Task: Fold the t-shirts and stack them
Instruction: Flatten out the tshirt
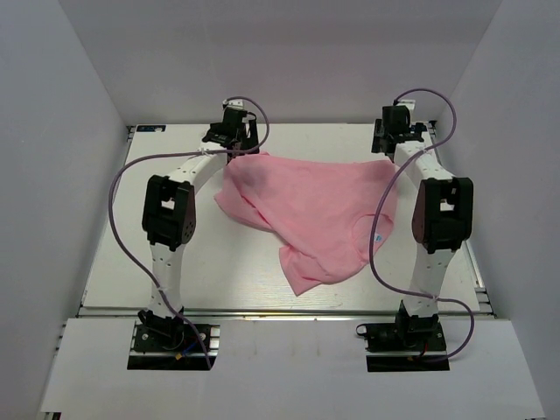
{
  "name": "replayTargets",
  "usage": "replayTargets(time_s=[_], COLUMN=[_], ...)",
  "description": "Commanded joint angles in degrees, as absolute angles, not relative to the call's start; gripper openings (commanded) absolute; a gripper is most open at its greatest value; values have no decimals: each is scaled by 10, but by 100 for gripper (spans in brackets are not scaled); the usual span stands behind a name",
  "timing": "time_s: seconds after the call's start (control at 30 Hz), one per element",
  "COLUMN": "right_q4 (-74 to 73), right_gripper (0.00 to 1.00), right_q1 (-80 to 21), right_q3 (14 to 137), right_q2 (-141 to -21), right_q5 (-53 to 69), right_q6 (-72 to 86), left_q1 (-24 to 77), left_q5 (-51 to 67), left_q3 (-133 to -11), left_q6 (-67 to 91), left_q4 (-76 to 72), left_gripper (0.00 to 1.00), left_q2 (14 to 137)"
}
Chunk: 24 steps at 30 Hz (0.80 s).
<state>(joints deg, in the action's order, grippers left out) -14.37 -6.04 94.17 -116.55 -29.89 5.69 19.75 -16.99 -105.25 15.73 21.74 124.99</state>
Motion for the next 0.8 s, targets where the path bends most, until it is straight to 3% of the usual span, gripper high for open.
replayTargets(time_s=[0.0, 0.27, 0.37, 0.57, 0.77], right_q4=[-190, -298, -313, -306, -298], right_gripper=[90, 90, 90, 90, 90], right_q1=[-59, -70, -79, -156, -263], right_q3=[960, 873, 811, 689, 642], right_q2=[-1117, -992, -899, -771, -751], right_q5=[-297, -117, -18, 254, 313], right_q6=[76, 55, 50, 33, 39], left_q1=[191, 185, 185, 185, 185], left_q5=[-147, -159, -187, -197, -150], left_q3=[-1046, -854, -762, -694, -621], left_q6=[148, 194, 227, 274, 286], left_q4=[243, 251, 273, 365, 366], left_gripper=[100, 100, 100, 100, 100], left_q2=[1176, 956, 869, 770, 727])
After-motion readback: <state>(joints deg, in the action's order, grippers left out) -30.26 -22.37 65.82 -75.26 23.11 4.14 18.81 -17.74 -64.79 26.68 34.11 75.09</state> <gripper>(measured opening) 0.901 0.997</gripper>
